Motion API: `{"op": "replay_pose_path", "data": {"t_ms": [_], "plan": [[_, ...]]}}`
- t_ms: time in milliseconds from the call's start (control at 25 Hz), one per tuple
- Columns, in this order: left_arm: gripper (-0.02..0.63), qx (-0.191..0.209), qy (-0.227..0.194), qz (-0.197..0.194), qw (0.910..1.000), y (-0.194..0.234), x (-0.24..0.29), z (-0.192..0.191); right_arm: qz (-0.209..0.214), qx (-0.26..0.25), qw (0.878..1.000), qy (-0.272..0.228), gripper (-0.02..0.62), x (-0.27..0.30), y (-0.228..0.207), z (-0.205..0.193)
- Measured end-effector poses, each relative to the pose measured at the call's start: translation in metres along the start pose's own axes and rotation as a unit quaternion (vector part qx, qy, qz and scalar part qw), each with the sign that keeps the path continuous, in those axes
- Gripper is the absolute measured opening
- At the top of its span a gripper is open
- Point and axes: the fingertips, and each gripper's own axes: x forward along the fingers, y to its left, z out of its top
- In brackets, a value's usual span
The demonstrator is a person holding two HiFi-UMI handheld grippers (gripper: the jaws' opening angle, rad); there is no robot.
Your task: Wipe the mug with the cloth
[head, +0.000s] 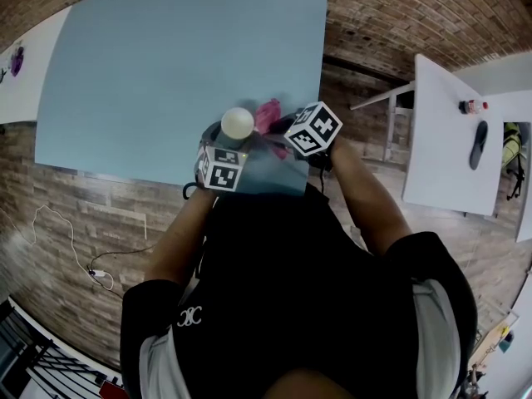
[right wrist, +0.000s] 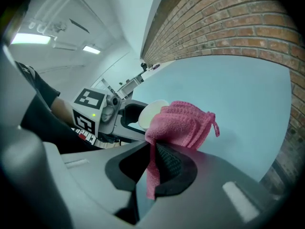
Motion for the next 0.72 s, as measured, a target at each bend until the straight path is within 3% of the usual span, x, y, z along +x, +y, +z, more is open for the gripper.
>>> {"op": "replay_pose_path", "data": {"t_ms": [280,720], "plan": [[0.382,-0.097,-0.005,0.068,0.9929,0.002,0.000,-0.006,-0.036,0.035,0.999,-0.017,0.038,0.013,-0.010,-0.008],[0.371,-0.086,0.011,0.059,0.9945,0.000,-0.002,-0.005,-0.023,0.134,0.991,0.003,0.038,0.053,-0.026,-0.028]]}}
